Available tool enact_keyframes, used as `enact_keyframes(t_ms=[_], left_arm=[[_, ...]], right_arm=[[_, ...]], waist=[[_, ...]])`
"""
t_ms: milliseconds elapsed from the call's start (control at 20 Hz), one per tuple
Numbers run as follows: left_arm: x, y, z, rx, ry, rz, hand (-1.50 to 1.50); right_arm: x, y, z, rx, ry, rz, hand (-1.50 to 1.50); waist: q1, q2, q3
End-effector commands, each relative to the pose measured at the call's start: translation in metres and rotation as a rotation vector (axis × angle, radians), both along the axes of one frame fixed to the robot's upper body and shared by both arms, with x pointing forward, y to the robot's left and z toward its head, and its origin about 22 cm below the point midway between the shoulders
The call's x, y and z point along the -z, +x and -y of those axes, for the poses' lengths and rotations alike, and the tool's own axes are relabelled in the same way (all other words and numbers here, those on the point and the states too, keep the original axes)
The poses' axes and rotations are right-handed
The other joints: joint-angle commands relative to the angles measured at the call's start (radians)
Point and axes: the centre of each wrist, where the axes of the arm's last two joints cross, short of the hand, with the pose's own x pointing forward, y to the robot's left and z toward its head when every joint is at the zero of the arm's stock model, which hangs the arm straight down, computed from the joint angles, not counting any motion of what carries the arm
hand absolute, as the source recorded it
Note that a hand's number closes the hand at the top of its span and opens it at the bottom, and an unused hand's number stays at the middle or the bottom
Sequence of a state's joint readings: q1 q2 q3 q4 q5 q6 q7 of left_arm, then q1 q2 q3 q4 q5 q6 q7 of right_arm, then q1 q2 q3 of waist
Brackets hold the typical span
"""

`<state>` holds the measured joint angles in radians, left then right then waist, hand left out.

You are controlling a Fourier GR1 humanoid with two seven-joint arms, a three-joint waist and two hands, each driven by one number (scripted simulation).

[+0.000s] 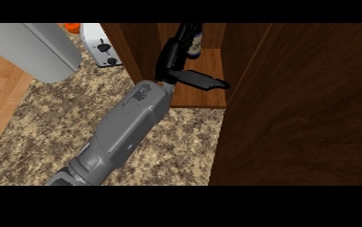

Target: Pick up the wine, place it into the cabinet and close the cabinet

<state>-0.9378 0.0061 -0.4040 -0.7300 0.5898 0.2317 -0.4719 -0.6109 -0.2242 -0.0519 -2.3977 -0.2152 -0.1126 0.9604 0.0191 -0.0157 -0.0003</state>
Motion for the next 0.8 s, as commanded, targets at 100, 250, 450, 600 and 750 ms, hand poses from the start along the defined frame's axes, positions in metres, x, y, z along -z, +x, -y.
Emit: enact_keyframes(t_ms=[100,250,450,600,750], left_arm=[[-0.015,-0.058,0.031,0.018,-0.053,-0.016,-1.50],[-0.021,-0.081,0.024,-0.001,-0.079,-0.006,-1.50],[-0.012,-0.130,0.040,-0.030,-0.121,-0.038,-1.50],[-0.020,-0.140,0.029,-0.054,-0.167,-0.045,-1.50],[-0.012,-0.186,0.030,-0.055,-0.219,-0.076,-1.50]], right_arm=[[0.005,-0.006,-0.001,-0.019,-0.005,0.010,-1.50],[-0.005,-0.006,0.001,-0.002,-0.011,0.021,-1.50],[-0.012,-0.006,-0.003,-0.033,-0.014,0.024,-1.50],[0.000,-0.015,0.003,-0.021,-0.003,0.024,-1.50],[-0.005,-0.001,-0.005,-0.010,-0.003,0.011,-1.50]], waist=[[-0.013,0.005,0.001],[0.000,0.005,0.000],[-0.016,0.006,0.000],[-0.013,0.009,0.000],[-0.006,0.008,0.000]])
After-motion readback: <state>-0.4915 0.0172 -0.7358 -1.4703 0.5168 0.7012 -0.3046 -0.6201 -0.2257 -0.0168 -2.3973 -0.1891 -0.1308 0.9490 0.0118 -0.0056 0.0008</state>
